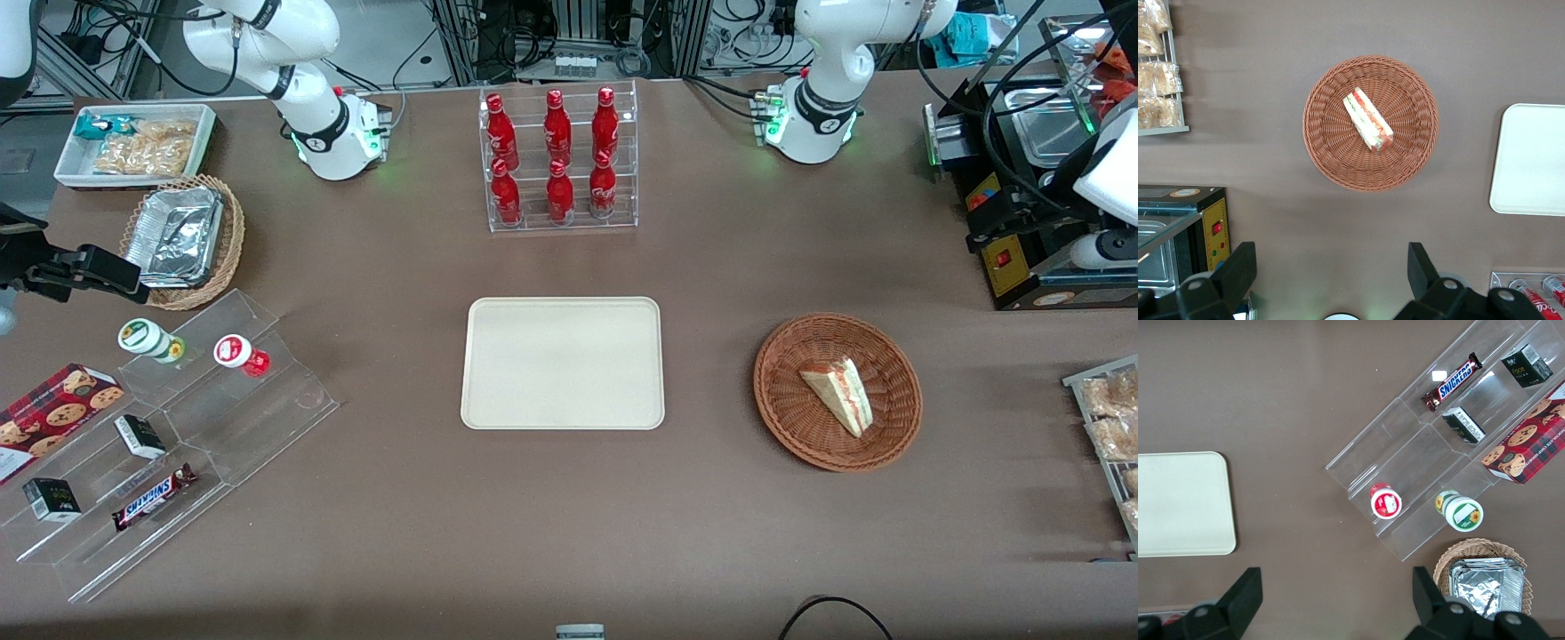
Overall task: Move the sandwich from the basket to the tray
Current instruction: 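Move the left gripper over the sandwich in the woven basket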
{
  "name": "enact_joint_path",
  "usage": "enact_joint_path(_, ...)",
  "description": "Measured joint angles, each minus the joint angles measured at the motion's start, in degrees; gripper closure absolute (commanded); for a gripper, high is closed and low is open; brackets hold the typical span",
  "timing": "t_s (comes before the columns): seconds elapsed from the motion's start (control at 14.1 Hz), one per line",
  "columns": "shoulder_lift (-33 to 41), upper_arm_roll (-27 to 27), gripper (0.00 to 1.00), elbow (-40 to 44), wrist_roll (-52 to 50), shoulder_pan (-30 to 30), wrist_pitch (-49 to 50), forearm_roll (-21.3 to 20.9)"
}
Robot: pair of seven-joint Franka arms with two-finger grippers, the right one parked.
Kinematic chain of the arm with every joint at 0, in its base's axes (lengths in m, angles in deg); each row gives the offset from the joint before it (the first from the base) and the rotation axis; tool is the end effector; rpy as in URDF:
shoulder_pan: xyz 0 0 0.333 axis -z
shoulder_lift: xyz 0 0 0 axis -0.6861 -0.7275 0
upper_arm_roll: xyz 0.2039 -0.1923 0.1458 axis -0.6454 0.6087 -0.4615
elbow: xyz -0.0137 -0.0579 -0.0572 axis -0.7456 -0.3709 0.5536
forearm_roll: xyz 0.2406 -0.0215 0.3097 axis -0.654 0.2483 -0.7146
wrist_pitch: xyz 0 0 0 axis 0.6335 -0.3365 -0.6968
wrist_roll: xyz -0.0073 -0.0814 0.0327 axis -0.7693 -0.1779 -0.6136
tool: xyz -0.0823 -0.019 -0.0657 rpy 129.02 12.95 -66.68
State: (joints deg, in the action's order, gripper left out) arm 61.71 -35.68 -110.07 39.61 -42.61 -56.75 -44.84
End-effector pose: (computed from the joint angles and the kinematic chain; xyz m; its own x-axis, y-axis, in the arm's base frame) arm 0.5456 -0.0304 0.6499 0.9988 0.0271 -0.0404 0.0256 -0.9990 -0.0377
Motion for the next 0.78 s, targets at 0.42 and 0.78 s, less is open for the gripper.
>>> enact_joint_path(0.42, -0.11, -0.02, 0.0, -0.03, 0.0, 0.0, 0.1, 0.15)
enact_joint_path(0.78, -3.08, -0.15, 0.0, -3.91, -2.38, -0.03, 0.28, 0.46)
